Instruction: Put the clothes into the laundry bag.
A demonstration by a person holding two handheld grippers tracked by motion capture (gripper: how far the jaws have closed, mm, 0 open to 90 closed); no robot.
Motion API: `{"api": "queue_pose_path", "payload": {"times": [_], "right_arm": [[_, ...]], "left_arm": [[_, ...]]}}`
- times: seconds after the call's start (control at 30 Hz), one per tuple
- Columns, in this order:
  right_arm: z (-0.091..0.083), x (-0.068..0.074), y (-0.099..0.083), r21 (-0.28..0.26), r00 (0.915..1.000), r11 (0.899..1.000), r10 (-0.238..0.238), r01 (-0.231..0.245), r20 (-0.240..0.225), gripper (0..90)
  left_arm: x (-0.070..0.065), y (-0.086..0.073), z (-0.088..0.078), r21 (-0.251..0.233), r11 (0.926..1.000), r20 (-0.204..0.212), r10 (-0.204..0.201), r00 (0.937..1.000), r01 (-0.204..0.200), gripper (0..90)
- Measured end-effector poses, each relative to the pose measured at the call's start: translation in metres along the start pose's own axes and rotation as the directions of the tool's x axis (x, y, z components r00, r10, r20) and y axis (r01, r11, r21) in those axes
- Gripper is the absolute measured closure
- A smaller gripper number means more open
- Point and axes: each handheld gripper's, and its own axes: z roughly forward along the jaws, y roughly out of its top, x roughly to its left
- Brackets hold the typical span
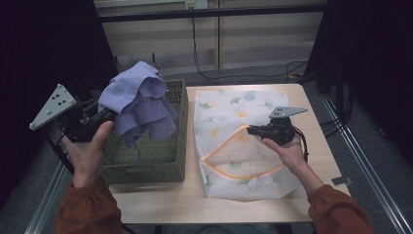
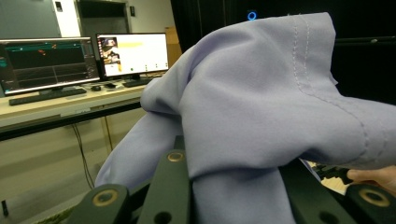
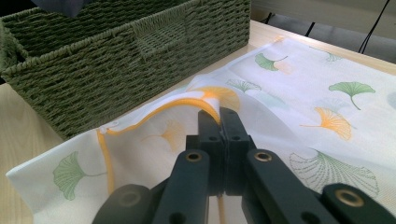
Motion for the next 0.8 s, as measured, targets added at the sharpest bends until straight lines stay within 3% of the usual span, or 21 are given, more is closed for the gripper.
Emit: {"api": "queue_pose_path", "payload": {"times": [0.13, 0.23, 0.33, 0.5, 0.63, 0.8], "right_arm": [[0.000, 0.000, 0.000, 0.001, 1.0000, 1.000, 0.002, -0.002, -0.001, 89.7], [0.000, 0.000, 0.000, 0.000, 1.0000, 1.000, -0.001, 0.001, -0.002, 89.7], [0.000, 0.000, 0.000, 0.002, 1.0000, 1.000, 0.002, -0.002, 0.001, 89.7], [0.002, 0.001, -0.001, 0.004, 1.0000, 1.000, 0.001, -0.001, -0.004, 89.7], [0.001, 0.001, 0.000, 0.004, 1.0000, 1.000, -0.002, 0.002, -0.005, 89.7], [0.001, 0.001, 0.000, 0.003, 1.0000, 1.000, 0.000, 0.000, -0.005, 89.7]], "left_arm": [[-0.006, 0.004, 0.001, -0.011, 0.9999, 0.025, -0.006, 0.9997, 0.006, 78.8], [-0.012, 0.006, 0.002, -0.007, 0.9999, 0.034, 0.011, 0.9994, -0.011, 78.8], [-0.015, 0.007, 0.005, -0.023, 0.9997, 0.046, -0.005, 0.9989, 0.006, 78.8], [-0.023, 0.005, 0.014, -0.002, 1.0000, 0.065, -0.007, 0.9979, 0.007, 78.8], [-0.029, 0.004, 0.022, 0.028, 0.9995, 0.093, 0.015, 0.9955, -0.017, 78.7], [-0.039, 0.004, 0.030, 0.033, 0.9993, 0.131, 0.011, 0.9913, -0.016, 78.7]]}}
